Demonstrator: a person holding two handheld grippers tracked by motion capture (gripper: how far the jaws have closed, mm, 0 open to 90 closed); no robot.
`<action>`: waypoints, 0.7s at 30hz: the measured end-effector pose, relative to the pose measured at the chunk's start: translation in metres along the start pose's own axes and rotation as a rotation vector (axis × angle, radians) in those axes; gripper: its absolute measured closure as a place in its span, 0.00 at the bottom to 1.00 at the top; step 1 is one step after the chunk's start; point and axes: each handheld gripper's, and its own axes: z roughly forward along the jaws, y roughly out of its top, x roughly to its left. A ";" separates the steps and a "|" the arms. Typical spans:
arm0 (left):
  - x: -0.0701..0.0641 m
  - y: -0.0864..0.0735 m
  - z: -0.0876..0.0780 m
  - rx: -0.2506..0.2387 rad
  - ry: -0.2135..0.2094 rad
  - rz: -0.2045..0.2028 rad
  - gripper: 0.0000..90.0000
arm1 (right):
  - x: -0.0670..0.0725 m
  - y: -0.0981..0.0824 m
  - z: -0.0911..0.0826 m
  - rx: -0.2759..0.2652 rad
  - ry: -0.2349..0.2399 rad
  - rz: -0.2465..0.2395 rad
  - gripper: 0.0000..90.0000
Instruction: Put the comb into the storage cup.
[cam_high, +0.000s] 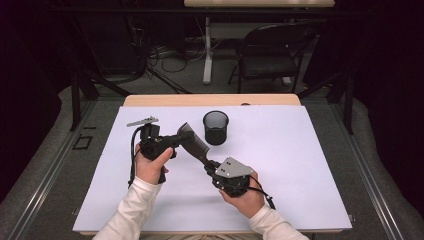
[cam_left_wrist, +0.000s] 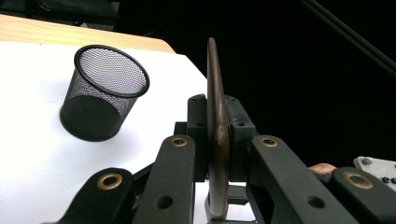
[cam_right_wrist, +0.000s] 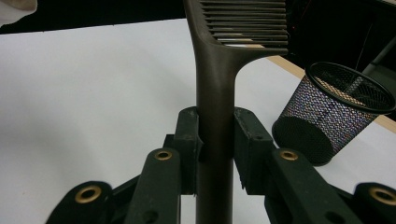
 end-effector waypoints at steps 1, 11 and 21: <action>0.000 0.000 0.000 0.000 0.000 -0.001 0.93 | 0.000 0.000 0.000 0.000 0.000 0.000 0.81; 0.004 -0.001 0.001 0.006 -0.019 -0.032 0.94 | 0.000 -0.002 0.002 0.003 0.000 0.001 0.81; 0.005 -0.001 0.002 0.013 -0.030 -0.044 0.95 | 0.000 -0.004 0.004 0.004 0.005 0.004 0.81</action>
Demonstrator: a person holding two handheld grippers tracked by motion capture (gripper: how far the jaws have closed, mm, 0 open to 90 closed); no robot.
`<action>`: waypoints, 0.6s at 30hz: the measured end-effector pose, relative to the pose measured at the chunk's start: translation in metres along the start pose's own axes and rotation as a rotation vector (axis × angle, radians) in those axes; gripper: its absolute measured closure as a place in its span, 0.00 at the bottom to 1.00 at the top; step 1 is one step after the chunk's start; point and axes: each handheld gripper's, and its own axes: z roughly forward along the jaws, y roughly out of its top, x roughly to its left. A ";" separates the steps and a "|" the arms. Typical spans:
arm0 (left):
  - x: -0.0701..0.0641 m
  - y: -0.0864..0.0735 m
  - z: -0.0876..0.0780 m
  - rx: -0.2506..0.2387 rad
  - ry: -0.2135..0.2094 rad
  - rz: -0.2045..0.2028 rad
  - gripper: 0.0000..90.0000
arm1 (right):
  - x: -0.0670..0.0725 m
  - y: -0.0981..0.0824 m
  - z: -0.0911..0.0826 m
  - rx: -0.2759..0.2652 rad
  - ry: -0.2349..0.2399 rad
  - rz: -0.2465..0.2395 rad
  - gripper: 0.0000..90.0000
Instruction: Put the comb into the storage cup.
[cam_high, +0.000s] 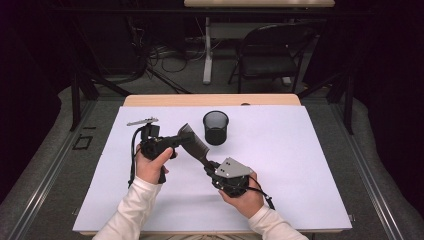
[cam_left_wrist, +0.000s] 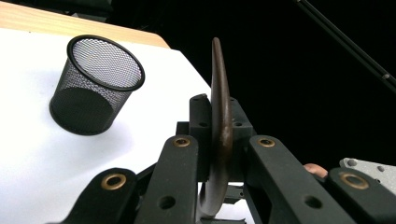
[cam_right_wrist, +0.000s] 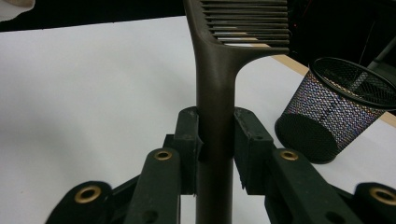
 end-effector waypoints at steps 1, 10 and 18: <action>0.000 0.000 0.000 0.000 0.001 0.000 0.95 | 0.000 0.000 0.000 0.001 0.001 0.000 0.81; -0.001 0.000 0.000 0.000 0.000 0.001 0.95 | 0.000 0.000 0.001 -0.001 0.007 0.009 0.81; -0.001 0.000 -0.001 -0.003 0.000 0.004 0.95 | 0.000 0.000 0.001 -0.001 0.011 0.014 0.81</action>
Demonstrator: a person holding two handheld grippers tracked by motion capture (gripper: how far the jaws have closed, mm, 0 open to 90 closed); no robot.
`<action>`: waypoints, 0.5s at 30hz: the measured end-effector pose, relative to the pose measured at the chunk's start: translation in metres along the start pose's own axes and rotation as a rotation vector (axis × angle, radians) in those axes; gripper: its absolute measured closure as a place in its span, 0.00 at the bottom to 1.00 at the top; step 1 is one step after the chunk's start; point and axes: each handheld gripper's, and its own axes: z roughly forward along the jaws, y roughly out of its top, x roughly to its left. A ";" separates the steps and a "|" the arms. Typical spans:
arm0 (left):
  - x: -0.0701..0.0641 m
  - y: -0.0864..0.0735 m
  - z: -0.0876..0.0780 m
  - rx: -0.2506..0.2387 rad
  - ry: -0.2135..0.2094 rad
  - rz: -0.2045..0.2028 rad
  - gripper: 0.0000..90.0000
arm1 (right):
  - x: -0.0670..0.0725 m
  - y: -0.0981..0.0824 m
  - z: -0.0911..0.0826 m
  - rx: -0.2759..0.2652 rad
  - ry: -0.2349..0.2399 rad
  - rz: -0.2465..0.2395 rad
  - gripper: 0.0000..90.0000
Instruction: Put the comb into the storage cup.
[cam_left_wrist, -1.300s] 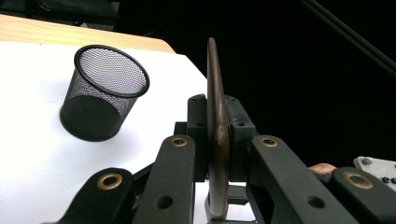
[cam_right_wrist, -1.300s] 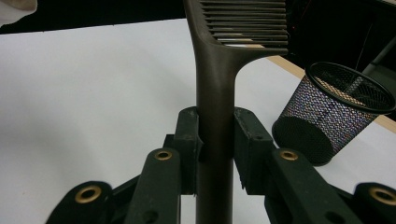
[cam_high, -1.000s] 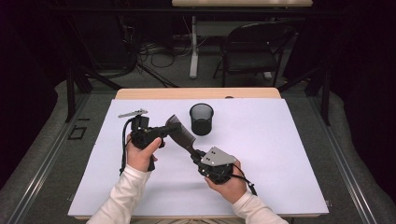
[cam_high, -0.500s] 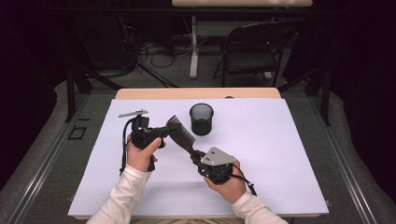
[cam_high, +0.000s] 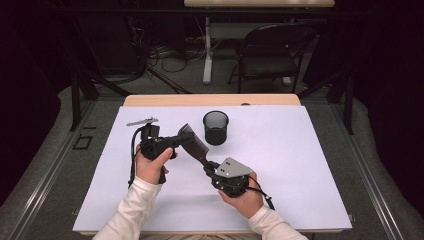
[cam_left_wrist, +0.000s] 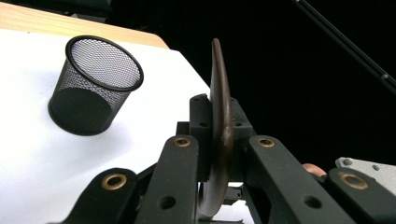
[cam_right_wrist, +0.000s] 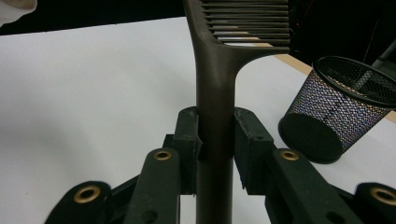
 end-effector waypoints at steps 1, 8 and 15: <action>0.000 0.000 0.000 0.000 0.000 0.000 0.95 | 0.000 0.000 0.000 0.000 0.000 0.000 0.81; -0.001 0.000 0.000 -0.002 0.001 0.002 0.95 | 0.000 0.000 0.000 -0.001 0.000 0.002 0.81; -0.002 0.000 0.000 0.000 0.004 0.005 0.95 | 0.000 0.000 0.001 -0.002 0.000 0.007 0.80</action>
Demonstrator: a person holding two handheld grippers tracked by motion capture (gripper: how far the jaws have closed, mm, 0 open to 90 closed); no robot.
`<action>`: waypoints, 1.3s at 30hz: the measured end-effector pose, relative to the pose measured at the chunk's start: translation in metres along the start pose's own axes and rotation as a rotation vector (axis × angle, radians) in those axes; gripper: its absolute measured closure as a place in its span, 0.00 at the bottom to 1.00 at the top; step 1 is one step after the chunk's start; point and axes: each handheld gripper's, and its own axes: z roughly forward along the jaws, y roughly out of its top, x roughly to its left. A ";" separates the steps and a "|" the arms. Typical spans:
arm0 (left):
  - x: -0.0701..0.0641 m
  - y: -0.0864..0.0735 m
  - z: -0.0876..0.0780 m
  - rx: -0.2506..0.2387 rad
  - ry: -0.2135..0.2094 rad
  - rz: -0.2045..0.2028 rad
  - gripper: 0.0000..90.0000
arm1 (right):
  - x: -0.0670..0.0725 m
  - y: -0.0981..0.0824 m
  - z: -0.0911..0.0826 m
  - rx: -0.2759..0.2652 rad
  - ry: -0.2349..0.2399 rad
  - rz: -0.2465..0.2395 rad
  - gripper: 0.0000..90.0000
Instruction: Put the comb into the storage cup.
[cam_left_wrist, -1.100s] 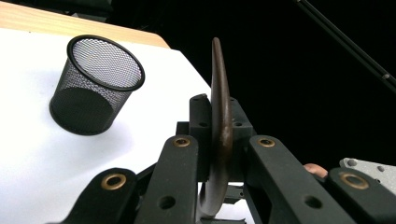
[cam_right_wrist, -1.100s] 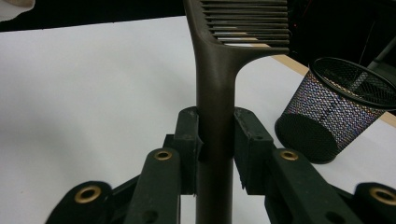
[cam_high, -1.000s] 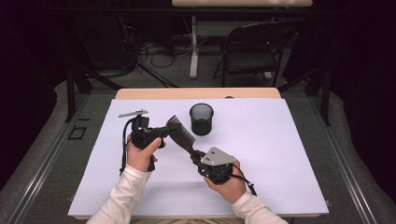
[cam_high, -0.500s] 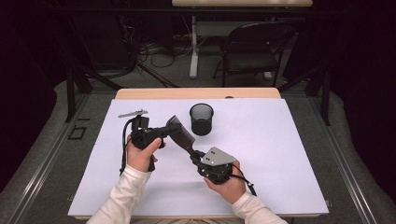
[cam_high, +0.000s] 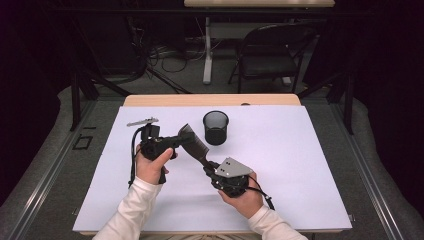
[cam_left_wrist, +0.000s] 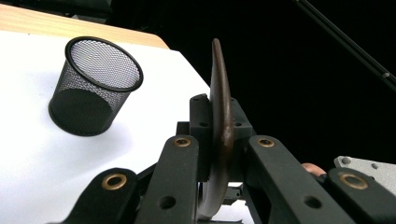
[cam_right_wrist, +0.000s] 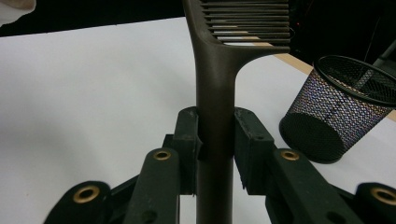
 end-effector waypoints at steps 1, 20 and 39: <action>0.000 0.000 0.000 0.000 0.001 0.000 0.95 | 0.000 0.000 0.000 0.001 0.000 0.000 0.80; 0.002 -0.001 0.002 0.007 0.015 0.000 0.95 | -0.002 -0.002 0.004 0.021 0.004 0.016 0.72; 0.018 0.000 -0.002 -0.033 0.059 -0.026 0.95 | -0.005 -0.003 0.009 0.035 0.010 0.042 0.49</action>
